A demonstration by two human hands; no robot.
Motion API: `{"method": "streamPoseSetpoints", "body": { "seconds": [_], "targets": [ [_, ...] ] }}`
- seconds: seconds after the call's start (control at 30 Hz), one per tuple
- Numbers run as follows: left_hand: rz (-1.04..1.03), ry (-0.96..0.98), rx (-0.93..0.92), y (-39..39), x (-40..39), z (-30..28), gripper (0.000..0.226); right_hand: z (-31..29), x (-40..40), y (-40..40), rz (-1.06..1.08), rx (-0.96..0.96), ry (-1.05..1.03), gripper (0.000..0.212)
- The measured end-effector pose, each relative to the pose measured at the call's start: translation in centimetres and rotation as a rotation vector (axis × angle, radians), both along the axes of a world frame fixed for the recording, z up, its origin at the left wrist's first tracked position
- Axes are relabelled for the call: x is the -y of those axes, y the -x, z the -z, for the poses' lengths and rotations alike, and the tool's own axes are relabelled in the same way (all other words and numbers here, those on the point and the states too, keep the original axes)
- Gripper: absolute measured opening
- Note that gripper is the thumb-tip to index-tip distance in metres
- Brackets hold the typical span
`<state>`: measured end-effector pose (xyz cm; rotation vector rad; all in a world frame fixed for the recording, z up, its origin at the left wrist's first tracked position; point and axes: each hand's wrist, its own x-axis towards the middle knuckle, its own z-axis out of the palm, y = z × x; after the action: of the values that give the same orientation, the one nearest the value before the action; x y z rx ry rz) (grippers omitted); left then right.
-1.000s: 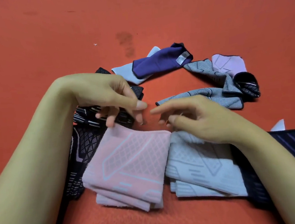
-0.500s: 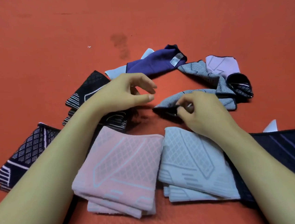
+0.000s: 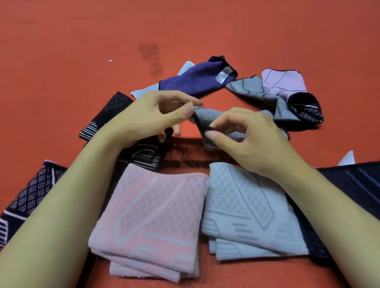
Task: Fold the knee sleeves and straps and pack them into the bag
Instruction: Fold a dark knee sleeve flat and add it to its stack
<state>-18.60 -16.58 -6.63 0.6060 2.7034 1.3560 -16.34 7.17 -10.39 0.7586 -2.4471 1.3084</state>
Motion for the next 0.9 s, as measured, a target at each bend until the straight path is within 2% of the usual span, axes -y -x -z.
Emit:
{"method": "streamPoseSetpoints", "body": {
  "seconds": [0.47, 0.57, 0.67, 0.8, 0.9],
  "targets": [
    [0.012, 0.002, 0.053, 0.5, -0.5, 0.4, 0.013, -0.1, 0.0, 0.1, 0.039, 0.008, -0.039, 0.010],
    [0.017, 0.000, 0.064, 0.5, -0.2, 0.3, 0.027, 0.0, 0.0, 0.1, 0.090, 0.003, -0.064, 0.010],
    [0.047, 0.001, 0.102, 0.3, 0.2, -0.4, 0.032, 0.0, -0.1, 0.4, 0.169, 0.063, 0.000, 0.014],
    [0.010, 0.081, 0.189, 0.6, -1.8, -2.5, 0.012, -0.1, -1.1, 1.2, 0.197, 0.149, 0.191, 0.010],
    [-0.060, 0.145, 0.262, 1.6, -3.8, -5.2, 0.022, -0.8, -1.6, 1.3, 0.232, 0.092, 0.190, 0.008]
  ]
}}
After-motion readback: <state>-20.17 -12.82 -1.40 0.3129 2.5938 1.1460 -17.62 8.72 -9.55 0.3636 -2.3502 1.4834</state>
